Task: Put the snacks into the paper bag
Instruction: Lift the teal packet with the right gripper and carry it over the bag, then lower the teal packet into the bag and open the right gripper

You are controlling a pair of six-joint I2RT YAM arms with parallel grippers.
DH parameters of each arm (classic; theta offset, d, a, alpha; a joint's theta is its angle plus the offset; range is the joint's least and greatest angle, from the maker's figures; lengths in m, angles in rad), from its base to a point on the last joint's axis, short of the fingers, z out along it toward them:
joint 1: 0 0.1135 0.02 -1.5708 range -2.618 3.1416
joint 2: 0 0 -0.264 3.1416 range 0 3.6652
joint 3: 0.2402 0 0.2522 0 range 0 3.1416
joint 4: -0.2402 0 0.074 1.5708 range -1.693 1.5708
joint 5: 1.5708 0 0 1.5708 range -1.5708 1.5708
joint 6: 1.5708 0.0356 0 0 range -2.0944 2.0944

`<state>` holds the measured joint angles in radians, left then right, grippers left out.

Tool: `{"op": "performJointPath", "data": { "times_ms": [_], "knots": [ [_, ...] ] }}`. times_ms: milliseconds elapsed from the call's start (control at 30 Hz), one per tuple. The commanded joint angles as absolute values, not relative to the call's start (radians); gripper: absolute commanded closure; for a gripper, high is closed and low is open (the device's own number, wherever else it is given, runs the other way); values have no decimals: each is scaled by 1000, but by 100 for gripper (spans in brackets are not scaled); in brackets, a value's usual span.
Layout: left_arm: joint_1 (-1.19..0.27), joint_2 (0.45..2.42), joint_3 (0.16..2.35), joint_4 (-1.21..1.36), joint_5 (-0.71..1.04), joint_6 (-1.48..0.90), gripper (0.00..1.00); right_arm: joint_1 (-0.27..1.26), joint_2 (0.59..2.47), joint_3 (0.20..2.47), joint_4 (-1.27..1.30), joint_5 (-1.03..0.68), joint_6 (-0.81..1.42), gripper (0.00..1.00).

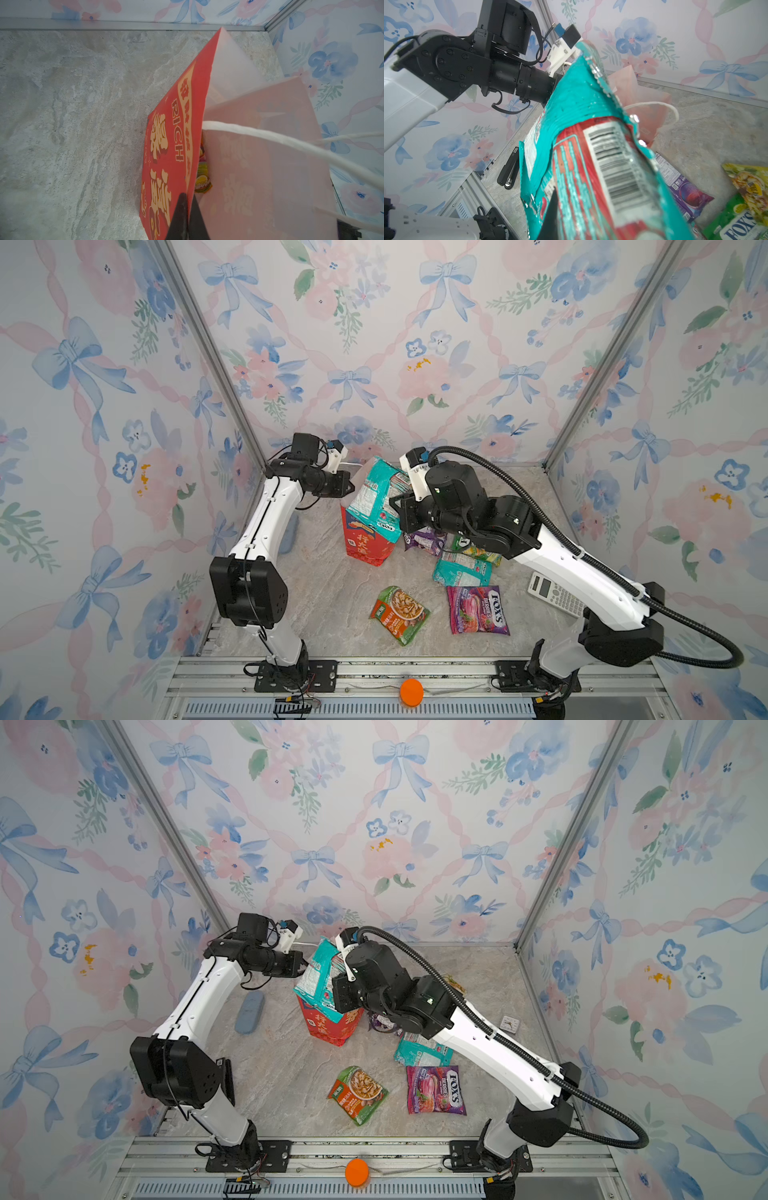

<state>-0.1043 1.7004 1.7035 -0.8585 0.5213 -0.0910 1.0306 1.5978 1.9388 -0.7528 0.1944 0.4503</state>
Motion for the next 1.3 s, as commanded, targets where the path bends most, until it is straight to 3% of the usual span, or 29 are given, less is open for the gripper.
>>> {"op": "performJointPath", "data": {
  "times_ms": [0,233,567,1267],
  "knots": [
    [-110,1685,1681,-868,503,-93,100,1033,1649,2019,-732,154,419,100],
    [-110,1682,1678,-868,502,-91,100,1004,1791,2166,-727,98,404,100],
    [-110,1684,1677,-868,508,-91,100,905,1843,2194,-682,57,410,100],
    [-110,1677,1678,-868,512,-89,100,835,1895,2141,-723,223,394,100]
  ]
}}
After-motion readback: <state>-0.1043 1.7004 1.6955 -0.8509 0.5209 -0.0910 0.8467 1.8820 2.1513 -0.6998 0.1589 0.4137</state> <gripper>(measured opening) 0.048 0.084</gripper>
